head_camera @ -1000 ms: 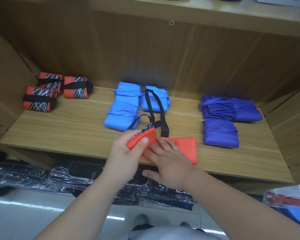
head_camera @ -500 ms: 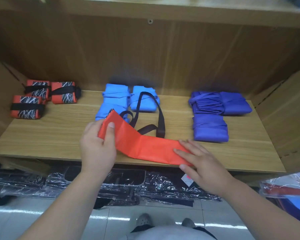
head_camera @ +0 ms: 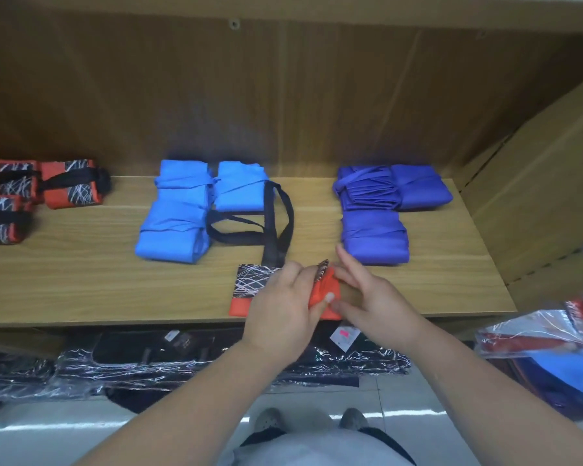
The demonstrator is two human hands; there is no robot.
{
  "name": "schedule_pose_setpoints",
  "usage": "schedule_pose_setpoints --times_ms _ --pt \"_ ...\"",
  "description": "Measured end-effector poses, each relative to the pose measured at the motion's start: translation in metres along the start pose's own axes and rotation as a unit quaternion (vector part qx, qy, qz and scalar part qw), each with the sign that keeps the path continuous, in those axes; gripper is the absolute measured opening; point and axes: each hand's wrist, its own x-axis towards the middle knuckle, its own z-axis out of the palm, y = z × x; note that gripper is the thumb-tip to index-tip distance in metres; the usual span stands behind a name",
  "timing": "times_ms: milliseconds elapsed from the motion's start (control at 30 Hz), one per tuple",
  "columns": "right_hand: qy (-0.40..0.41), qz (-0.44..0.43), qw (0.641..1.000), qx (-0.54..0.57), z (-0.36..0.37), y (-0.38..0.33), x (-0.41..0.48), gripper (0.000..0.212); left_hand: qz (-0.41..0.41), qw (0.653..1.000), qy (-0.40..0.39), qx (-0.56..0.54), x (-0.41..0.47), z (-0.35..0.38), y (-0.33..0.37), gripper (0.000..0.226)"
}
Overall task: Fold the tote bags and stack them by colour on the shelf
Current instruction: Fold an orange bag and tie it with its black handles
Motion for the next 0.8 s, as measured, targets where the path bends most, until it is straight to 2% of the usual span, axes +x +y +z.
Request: schedule_pose_setpoints --times_ms 200,267,367,467,633,800 --pt "0.042 -0.053 0.998 -0.001 0.0 0.006 0.001 0.083 0.02 0.995 -0.053 0.081 -0.001 0.011 -0.001 0.077" --pt "0.048 -0.074 0.996 -0.014 -0.001 0.006 0.002 0.073 0.029 0.991 -0.102 0.08 0.003 0.006 -0.002 0.086" --pt "0.055 -0.087 0.995 -0.015 -0.005 0.008 0.002 0.055 0.074 0.985 -0.146 0.059 0.012 -0.003 -0.014 0.086" --pt "0.054 -0.081 0.995 -0.03 -0.006 0.011 0.003 0.045 0.082 0.989 -0.124 0.024 0.012 -0.001 -0.025 0.083" --pt "0.048 -0.084 0.994 -0.058 -0.003 0.013 0.005 0.041 0.056 0.998 -0.009 -0.002 -0.003 0.014 -0.025 0.066" --pt "0.09 -0.11 0.979 -0.147 0.014 -0.001 0.0 0.04 0.085 0.996 -0.004 -0.011 -0.014 0.007 -0.043 0.061"
